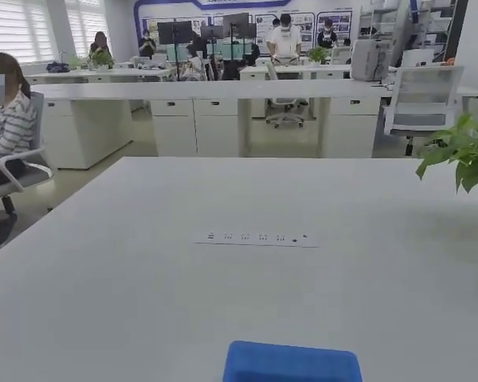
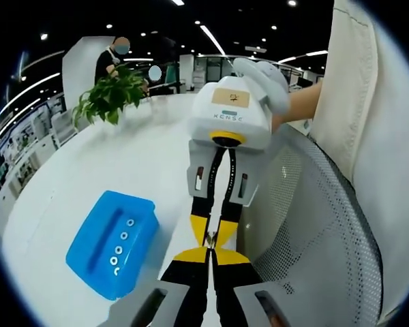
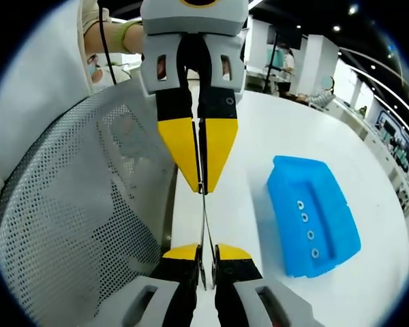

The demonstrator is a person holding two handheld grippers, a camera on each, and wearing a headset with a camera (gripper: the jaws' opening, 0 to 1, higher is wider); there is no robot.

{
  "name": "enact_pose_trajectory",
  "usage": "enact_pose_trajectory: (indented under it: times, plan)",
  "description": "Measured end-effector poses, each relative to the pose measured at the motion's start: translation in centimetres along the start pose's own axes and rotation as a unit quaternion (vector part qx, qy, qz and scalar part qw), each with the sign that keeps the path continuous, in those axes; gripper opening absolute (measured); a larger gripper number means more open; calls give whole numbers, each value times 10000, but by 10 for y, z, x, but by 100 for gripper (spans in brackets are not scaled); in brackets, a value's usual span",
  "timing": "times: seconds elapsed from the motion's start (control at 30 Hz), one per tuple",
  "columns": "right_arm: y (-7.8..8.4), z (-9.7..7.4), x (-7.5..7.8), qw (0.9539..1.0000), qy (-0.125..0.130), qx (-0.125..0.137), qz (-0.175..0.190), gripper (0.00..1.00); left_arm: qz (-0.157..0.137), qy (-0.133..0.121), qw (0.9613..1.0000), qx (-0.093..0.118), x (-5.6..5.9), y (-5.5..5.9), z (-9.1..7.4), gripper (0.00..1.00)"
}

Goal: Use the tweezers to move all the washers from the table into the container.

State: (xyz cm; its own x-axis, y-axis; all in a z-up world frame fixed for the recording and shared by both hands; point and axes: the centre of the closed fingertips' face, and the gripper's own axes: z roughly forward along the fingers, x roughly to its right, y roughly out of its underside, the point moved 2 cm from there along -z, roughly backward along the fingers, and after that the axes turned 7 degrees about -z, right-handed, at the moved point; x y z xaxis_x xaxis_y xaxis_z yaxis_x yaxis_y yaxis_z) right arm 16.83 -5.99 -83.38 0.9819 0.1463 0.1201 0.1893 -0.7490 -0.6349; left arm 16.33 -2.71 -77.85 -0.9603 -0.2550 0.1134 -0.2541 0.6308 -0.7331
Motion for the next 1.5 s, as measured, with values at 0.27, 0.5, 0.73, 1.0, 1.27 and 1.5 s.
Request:
enact_pose_trajectory:
  times: [0.27,0.5,0.73,1.0,1.27,1.5]
  plan:
    - [-2,10,5,10000,50,38,11,5,-27,-46,9995,-305,-10,21,-3,0]
    - [0,19,7,9997,68,144,159,5,-172,-17,9986,-498,-18,37,0,0]
    - [3,28,7,9992,99,232,298,6,-213,41,9961,-856,-23,51,6,0]
    - [5,31,9,9988,112,241,407,7,-85,32,9919,-1265,-27,64,15,0]
    - [-5,10,15,9952,206,642,712,19,187,67,9854,-1692,-28,78,24,0]
    - [17,-32,25,9882,680,687,1192,30,165,93,9823,-1862,-29,83,27,0]
